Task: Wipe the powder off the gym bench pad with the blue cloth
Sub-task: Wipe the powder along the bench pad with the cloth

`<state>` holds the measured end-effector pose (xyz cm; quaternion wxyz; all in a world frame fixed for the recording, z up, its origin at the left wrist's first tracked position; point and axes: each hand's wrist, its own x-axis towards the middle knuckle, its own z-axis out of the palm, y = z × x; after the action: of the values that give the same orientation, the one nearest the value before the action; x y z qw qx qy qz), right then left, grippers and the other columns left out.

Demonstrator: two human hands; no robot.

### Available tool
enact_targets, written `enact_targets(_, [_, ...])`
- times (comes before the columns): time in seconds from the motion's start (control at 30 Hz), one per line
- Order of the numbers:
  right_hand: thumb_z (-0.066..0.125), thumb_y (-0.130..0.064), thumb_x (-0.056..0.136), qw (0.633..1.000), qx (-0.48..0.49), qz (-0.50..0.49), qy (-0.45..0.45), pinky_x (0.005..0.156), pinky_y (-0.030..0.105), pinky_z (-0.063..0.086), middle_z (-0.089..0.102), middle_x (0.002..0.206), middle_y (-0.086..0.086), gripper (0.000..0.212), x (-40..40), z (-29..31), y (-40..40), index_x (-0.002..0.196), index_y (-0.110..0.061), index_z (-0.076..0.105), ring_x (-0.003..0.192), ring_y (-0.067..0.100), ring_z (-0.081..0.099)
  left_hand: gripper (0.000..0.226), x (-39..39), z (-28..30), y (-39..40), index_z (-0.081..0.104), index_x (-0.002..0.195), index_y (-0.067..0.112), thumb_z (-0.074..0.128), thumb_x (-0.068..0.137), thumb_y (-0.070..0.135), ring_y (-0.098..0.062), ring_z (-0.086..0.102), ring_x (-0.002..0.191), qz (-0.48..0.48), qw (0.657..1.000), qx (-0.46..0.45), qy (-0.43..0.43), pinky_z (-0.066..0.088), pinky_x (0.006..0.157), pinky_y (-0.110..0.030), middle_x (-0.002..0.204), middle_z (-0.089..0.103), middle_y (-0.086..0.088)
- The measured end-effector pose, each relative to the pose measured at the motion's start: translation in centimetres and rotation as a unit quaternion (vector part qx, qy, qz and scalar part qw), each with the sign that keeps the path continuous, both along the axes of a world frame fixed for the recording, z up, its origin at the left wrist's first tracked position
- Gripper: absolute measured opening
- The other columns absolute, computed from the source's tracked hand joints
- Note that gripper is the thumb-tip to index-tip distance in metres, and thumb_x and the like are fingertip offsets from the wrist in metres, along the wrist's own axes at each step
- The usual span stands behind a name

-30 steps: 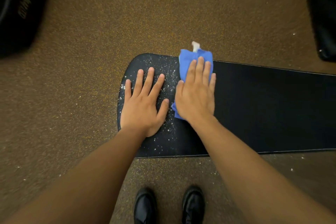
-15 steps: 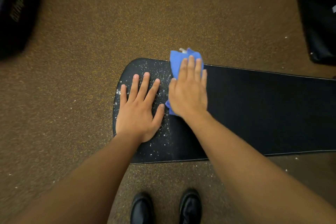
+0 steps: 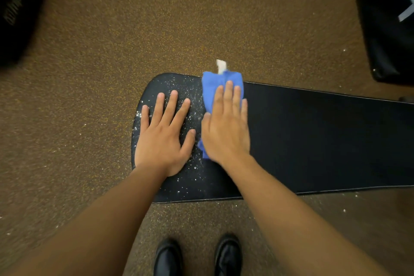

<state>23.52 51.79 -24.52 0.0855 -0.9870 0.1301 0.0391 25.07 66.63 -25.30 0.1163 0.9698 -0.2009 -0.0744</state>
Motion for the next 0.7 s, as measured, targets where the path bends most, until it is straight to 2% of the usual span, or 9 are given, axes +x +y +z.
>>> enact_targets(0.1, [0.023,-0.033,0.096,0.995,0.017,0.097,0.014,0.121,0.050,0.011,0.007,0.161,0.020,0.066,-6.4,0.5,1.1,0.153,0.000,0.015,0.150,0.034,0.002,0.068,0.1,0.1,0.1,0.015,0.157,0.028,0.025,0.094,0.052,-0.021,-0.009,0.151,0.000,1.000,-0.002,0.005,0.000,0.121,-0.051,0.165,-0.001,0.002])
enact_targets(0.17, [0.026,-0.032,0.096,0.993,0.016,0.111,0.025,0.119,0.051,0.015,0.011,0.161,0.018,0.065,-9.3,0.6,-0.3,0.152,-0.001,0.019,0.149,0.033,0.007,0.068,0.1,0.1,0.2,0.013,0.157,0.028,0.024,0.095,0.052,-0.021,-0.010,0.151,-0.001,1.000,0.002,0.004,0.000,0.121,-0.051,0.165,-0.003,0.002])
enact_targets(0.27, [0.025,-0.031,0.093,0.999,-0.005,0.024,0.025,0.119,0.052,0.019,0.015,0.160,0.019,0.066,-6.9,0.2,-3.5,0.151,0.001,0.021,0.149,0.033,0.011,0.066,0.0,0.1,0.2,0.012,0.157,0.028,0.023,0.096,0.053,-0.022,-0.010,0.151,-0.005,1.000,0.006,0.003,0.000,0.121,-0.052,0.165,-0.003,0.001])
enact_targets(0.37, [0.027,-0.030,0.096,0.998,0.012,-0.054,0.020,0.121,0.050,0.009,0.005,0.162,0.020,0.066,-0.9,0.3,-3.5,0.153,0.000,0.011,0.150,0.033,0.001,0.066,0.0,0.1,0.1,0.011,0.157,0.029,0.023,0.096,0.053,-0.022,-0.010,0.151,-0.001,1.000,0.009,0.002,0.000,0.121,-0.052,0.165,-0.003,0.001])
enact_targets(0.43, [0.029,-0.030,0.099,0.998,0.031,-0.057,0.023,0.121,0.048,0.001,-0.003,0.162,0.018,0.067,1.7,0.3,-1.7,0.154,-0.002,0.003,0.150,0.032,-0.006,0.067,-0.1,0.0,0.1,0.012,0.157,0.028,0.024,0.096,0.052,-0.022,-0.010,0.151,-0.001,1.000,0.013,0.000,0.000,0.121,-0.052,0.165,-0.003,0.001])
enact_targets(0.53, [0.022,-0.032,0.098,1.000,0.020,0.020,0.007,0.121,0.048,0.002,-0.002,0.162,0.019,0.066,0.5,0.2,0.9,0.154,-0.001,0.005,0.150,0.032,-0.006,0.067,-0.1,0.0,0.0,0.014,0.157,0.028,0.024,0.095,0.052,-0.021,-0.009,0.151,-0.003,1.000,0.005,0.006,0.000,0.121,-0.051,0.165,-0.002,0.001])
enact_targets(0.7, [0.026,-0.031,0.096,0.991,0.021,0.132,0.027,0.119,0.051,0.019,0.009,0.161,0.019,0.065,-9.2,0.6,-0.4,0.152,0.000,0.018,0.150,0.032,0.005,0.066,0.1,0.2,0.1,0.014,0.157,0.026,0.024,0.096,0.049,-0.021,-0.010,0.151,-0.009,1.000,-0.002,0.003,-0.002,0.121,-0.049,0.165,-0.001,0.001])
